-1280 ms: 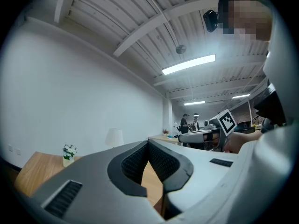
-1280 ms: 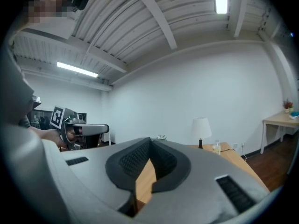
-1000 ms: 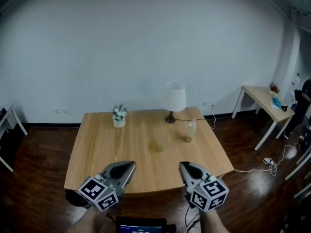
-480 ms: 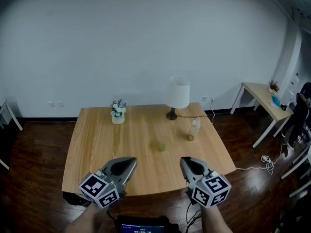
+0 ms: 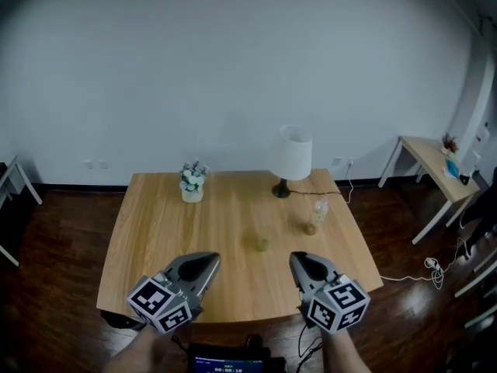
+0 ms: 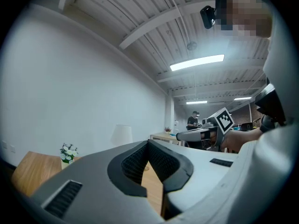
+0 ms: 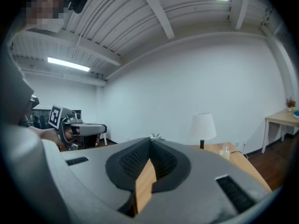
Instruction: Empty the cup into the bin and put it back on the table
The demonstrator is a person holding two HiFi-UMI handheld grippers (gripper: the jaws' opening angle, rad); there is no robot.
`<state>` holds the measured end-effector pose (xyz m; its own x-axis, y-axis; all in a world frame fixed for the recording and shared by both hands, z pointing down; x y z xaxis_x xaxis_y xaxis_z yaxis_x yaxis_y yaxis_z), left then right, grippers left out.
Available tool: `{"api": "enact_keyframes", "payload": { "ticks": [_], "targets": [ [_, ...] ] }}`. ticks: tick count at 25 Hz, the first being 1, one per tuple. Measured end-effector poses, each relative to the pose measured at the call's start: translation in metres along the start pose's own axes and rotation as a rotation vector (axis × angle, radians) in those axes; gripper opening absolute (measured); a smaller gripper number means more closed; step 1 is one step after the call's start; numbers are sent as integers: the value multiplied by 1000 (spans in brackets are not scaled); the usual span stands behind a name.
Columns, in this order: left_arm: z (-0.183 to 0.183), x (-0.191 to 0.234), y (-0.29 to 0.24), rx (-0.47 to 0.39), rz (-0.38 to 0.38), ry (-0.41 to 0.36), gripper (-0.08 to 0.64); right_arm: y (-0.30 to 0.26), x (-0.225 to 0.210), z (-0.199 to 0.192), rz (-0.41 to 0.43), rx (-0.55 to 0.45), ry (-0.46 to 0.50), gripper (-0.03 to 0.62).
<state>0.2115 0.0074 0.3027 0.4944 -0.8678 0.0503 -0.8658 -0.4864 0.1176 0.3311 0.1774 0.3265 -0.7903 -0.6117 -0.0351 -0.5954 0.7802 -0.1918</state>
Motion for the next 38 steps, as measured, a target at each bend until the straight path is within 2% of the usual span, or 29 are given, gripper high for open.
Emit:
{"api": "enact_keyframes", "payload": {
  "ticks": [14,24,29,38],
  "targets": [
    [-3,44,-56,33,85,-9,-9,-64,-47,10,116,0,-13,2],
    [-15,64,-83,56,115,4,-9,-96,-76,10,146,6,-16,2],
    [-18,77,-84,64,136,28,-9,-111,-79,7,145,27,-22,2],
    [-15,109,-92,56,87,34,-9,-139,-79,14,97,45,-17,3]
  ]
}}
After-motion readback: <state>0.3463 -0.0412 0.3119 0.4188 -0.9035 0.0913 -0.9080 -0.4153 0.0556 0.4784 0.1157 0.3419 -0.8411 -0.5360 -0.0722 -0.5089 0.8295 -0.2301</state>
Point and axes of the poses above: the fingertips, and each gripper's own axes: y backward along the fingers, x to its left, z out of its top, the point moved 4 cm from there along y, backward along the fingers, and after that the axes turned 15 degrees about -z, right-handed, at the moved point
